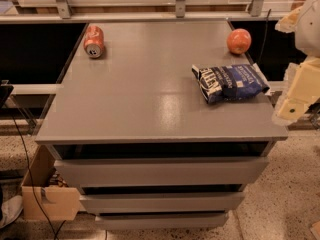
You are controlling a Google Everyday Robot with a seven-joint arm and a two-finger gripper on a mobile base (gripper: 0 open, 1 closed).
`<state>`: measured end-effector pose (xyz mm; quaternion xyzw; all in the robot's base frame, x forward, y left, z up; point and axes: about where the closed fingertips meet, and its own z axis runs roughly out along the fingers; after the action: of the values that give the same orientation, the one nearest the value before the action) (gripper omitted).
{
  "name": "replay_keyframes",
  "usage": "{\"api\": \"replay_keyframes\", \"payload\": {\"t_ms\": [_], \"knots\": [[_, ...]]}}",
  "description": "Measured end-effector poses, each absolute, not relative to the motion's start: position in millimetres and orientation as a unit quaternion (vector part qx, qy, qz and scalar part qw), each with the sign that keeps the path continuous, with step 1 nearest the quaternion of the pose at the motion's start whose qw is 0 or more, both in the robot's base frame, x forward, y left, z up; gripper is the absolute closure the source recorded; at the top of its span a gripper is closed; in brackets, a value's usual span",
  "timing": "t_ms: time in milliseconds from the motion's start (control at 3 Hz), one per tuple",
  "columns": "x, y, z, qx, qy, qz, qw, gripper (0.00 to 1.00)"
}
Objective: Pick blue chip bag
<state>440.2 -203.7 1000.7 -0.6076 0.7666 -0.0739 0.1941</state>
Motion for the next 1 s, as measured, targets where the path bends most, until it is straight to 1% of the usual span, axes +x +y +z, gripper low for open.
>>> {"api": "replay_keyframes", "payload": {"t_ms": [667,1000], "knots": [[487,-191,939,-0.675,0.722,-0.068,0.132,0.00],[490,-190,934,-0.679,0.720,-0.066,0.128,0.00]]}}
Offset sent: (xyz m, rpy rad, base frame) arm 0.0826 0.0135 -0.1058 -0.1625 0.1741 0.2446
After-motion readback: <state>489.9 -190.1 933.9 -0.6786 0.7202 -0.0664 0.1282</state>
